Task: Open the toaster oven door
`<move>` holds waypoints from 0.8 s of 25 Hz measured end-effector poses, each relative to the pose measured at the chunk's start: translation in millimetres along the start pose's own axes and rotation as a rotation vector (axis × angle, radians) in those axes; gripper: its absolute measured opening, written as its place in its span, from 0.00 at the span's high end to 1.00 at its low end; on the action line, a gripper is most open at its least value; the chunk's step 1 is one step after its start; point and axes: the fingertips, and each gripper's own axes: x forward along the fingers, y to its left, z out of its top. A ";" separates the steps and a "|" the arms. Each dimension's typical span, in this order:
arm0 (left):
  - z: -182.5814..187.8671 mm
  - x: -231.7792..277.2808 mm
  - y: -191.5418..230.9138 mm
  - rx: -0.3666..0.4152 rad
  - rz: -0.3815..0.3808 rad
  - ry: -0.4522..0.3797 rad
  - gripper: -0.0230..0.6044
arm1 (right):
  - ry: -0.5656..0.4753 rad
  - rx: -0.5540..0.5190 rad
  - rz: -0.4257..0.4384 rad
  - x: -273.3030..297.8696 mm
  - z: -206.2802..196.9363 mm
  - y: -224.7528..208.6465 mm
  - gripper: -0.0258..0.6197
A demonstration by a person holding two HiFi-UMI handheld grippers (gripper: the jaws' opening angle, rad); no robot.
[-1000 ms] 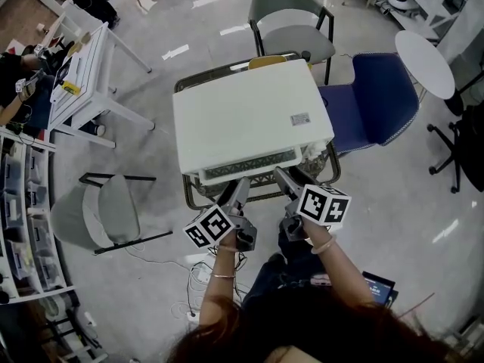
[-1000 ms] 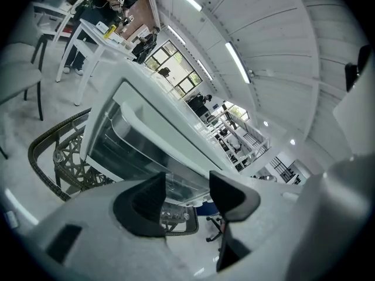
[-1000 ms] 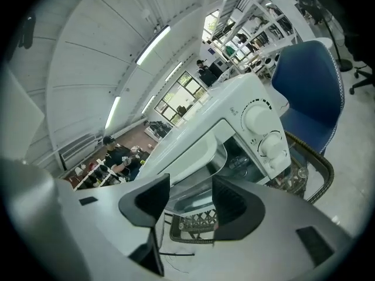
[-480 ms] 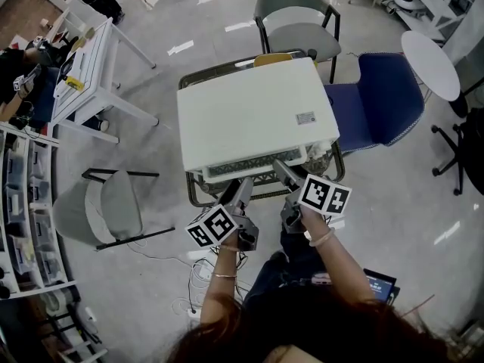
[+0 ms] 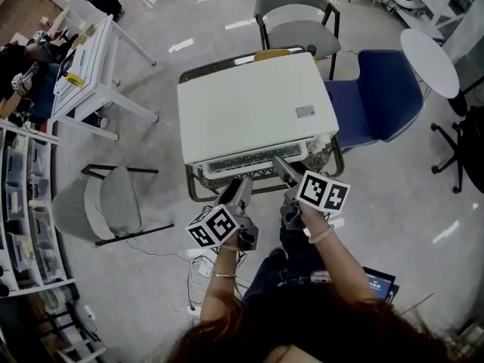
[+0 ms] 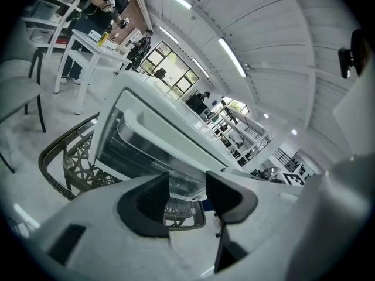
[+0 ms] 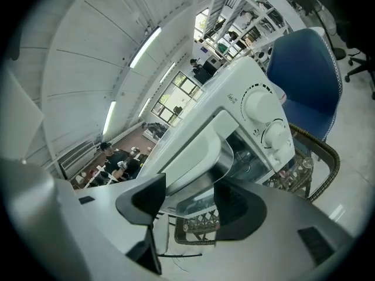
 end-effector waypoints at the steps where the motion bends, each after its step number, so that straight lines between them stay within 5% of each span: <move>1: -1.2 -2.5 0.1 0.003 0.001 0.000 0.64 | 0.001 -0.001 -0.003 -0.6 -1.4 -0.1 0.58; 20: -30.6 -35.8 -4.5 0.109 0.047 -0.006 0.80 | 0.024 -0.033 -0.050 -24.0 -23.7 -17.7 0.56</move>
